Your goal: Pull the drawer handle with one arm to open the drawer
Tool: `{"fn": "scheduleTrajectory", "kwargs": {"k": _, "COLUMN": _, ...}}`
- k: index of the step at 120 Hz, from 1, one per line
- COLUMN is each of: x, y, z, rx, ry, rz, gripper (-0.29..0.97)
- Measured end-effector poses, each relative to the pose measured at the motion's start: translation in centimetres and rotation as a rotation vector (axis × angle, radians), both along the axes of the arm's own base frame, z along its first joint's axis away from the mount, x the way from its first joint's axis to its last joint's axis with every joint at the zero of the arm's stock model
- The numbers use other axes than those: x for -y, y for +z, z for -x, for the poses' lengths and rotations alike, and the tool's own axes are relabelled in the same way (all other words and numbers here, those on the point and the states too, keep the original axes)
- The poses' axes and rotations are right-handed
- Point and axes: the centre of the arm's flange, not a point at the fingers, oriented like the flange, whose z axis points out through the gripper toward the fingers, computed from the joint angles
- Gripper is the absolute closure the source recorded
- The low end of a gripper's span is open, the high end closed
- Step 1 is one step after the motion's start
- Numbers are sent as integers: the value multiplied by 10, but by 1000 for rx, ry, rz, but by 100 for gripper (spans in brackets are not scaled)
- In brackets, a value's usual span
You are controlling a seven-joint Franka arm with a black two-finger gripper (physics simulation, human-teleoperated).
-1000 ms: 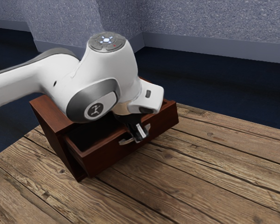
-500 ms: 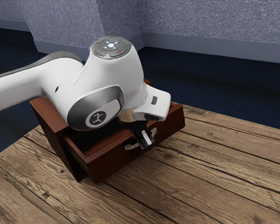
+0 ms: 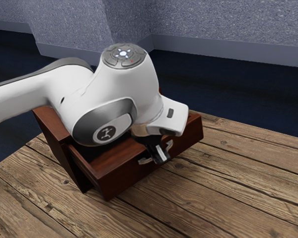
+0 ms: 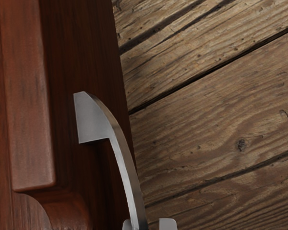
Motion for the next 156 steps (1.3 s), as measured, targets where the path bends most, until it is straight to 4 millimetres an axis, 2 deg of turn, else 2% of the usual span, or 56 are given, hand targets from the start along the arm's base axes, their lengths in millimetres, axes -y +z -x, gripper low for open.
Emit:
{"fn": "scheduleTrajectory", "kwargs": {"k": 17, "x": 6, "y": 1, "z": 3, "rx": 3, "ry": -4, "rz": 0, "gripper": 79}}
{"fn": "scheduleTrajectory", "kwargs": {"k": 73, "x": 7, "y": 2, "z": 4, "rx": 10, "ry": 10, "rz": 3, "gripper": 78}}
{"fn": "scheduleTrajectory", "kwargs": {"k": 122, "x": 14, "y": 14, "z": 12, "rx": 34, "ry": 4, "rz": 4, "gripper": 73}}
{"fn": "scheduleTrajectory", "kwargs": {"k": 133, "x": 16, "y": 19, "z": 15, "rx": 40, "ry": -2, "rz": 9, "gripper": 65}}
{"fn": "scheduleTrajectory", "kwargs": {"k": 156, "x": 17, "y": 26, "z": 19, "rx": 50, "ry": -3, "rz": 12, "gripper": 30}}
